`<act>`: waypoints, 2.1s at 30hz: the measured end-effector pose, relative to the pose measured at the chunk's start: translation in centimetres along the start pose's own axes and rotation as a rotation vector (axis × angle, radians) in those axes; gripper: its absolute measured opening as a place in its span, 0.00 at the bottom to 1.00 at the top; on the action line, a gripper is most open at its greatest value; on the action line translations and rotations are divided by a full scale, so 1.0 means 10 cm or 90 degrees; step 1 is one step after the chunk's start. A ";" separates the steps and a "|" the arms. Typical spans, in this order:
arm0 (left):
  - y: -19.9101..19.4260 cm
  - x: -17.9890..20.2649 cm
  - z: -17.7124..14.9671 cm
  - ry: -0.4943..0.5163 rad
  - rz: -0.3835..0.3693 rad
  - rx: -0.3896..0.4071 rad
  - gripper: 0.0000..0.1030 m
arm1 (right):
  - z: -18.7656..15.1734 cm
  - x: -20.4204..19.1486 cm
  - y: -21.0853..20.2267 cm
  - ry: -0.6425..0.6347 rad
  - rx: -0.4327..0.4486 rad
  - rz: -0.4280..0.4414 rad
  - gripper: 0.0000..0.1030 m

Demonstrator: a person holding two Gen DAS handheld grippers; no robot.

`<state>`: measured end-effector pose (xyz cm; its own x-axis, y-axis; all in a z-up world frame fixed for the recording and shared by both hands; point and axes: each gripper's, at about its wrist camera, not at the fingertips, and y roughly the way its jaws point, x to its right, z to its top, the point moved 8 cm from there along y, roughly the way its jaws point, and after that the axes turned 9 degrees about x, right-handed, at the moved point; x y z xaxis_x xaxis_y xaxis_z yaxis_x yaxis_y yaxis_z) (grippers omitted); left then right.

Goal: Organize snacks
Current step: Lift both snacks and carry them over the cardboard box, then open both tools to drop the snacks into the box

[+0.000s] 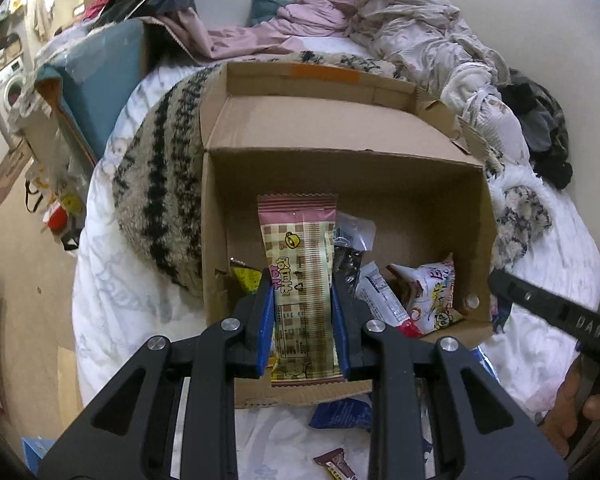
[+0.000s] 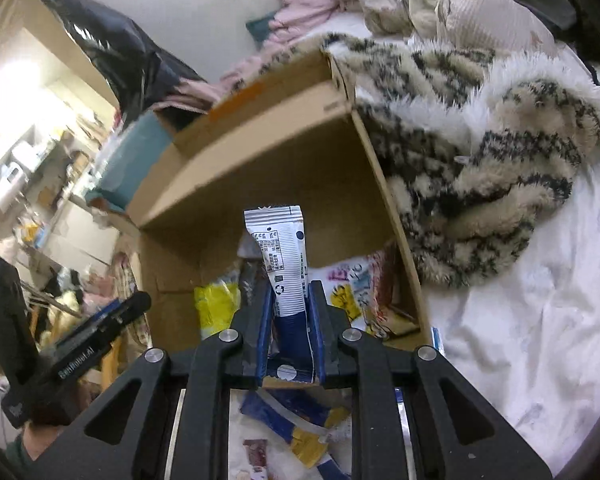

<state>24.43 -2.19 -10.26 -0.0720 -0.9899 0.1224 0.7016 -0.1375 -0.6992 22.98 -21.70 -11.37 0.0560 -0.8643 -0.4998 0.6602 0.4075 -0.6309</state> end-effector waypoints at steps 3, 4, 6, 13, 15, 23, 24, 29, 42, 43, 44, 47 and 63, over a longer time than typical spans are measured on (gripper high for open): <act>0.06 -0.01 -0.02 0.001 0.008 -0.005 0.21 | -0.05 -0.02 0.09 -0.019 -0.018 -0.013 0.18; 0.09 0.01 -0.03 0.001 0.001 -0.011 0.21 | -0.07 -0.03 0.12 -0.017 -0.024 -0.009 0.18; 0.14 0.02 -0.06 0.000 -0.003 -0.023 0.21 | -0.11 -0.06 0.16 -0.021 -0.034 -0.008 0.18; 0.19 0.01 -0.08 0.006 0.010 -0.024 0.22 | -0.17 -0.10 0.28 -0.035 -0.057 -0.011 0.18; 0.20 0.00 -0.09 0.002 0.010 -0.028 0.22 | -0.18 -0.07 0.30 -0.030 -0.062 -0.016 0.18; 0.22 0.01 -0.11 0.008 0.016 -0.031 0.22 | -0.19 -0.06 0.34 -0.028 -0.070 -0.020 0.19; 0.21 0.01 -0.11 0.007 0.015 -0.030 0.22 | -0.19 -0.06 0.35 -0.028 -0.071 -0.021 0.20; 0.19 0.03 -0.09 0.012 0.016 -0.022 0.23 | -0.18 -0.07 0.36 -0.031 -0.068 -0.022 0.20; 0.12 0.04 -0.03 0.025 0.027 0.001 0.65 | -0.15 -0.05 0.36 -0.021 -0.067 -0.022 0.22; 0.12 0.05 -0.03 0.029 0.028 0.003 0.65 | -0.15 -0.04 0.36 -0.020 -0.069 -0.023 0.22; 0.12 0.06 -0.02 0.034 0.028 0.004 0.65 | -0.16 -0.03 0.36 -0.018 -0.072 -0.026 0.26; 0.12 0.06 -0.03 0.036 0.028 0.003 0.65 | -0.16 -0.01 0.36 -0.008 -0.079 -0.024 0.55; -0.28 -0.09 0.07 0.033 0.041 0.062 0.73 | -0.02 -0.18 0.10 -0.033 -0.018 -0.010 0.83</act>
<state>22.98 -0.90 -7.91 -0.0592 -0.9974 0.0402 0.7711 -0.0713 -0.6327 23.38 -19.70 -11.19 0.0854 -0.8844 -0.4588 0.6399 0.4016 -0.6551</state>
